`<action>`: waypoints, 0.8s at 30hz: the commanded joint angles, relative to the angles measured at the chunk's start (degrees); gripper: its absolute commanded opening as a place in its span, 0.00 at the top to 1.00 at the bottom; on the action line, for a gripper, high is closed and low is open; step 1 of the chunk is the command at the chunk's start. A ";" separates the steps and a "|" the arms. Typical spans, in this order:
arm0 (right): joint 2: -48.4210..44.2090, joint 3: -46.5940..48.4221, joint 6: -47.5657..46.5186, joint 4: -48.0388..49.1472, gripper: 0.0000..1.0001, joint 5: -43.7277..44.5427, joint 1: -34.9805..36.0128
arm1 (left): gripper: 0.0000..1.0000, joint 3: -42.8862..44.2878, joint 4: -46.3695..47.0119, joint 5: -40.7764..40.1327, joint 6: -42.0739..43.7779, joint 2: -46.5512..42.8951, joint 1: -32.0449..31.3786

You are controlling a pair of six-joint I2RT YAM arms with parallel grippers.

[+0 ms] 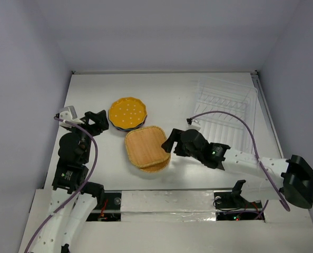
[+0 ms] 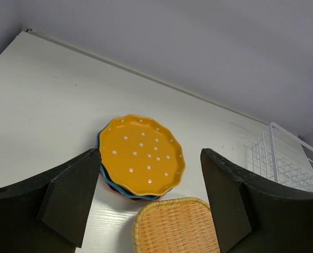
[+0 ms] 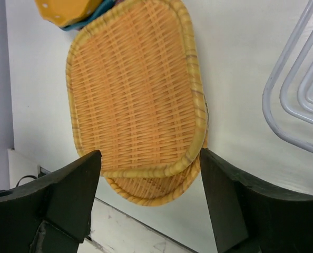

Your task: Unload the plates from the dish rack

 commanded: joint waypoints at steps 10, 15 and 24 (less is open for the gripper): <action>-6.02 19.44 -9.66 -12.69 1.00 12.50 6.95 | 0.19 1.16 1.90 0.19 0.53 -0.75 0.45; -16.47 21.47 -17.55 -12.34 1.00 20.14 7.47 | 0.15 3.17 1.29 0.19 0.01 -1.80 0.45; -35.02 23.94 -25.05 -18.85 0.24 37.37 7.47 | 0.08 14.16 -2.32 0.19 0.36 -3.29 0.45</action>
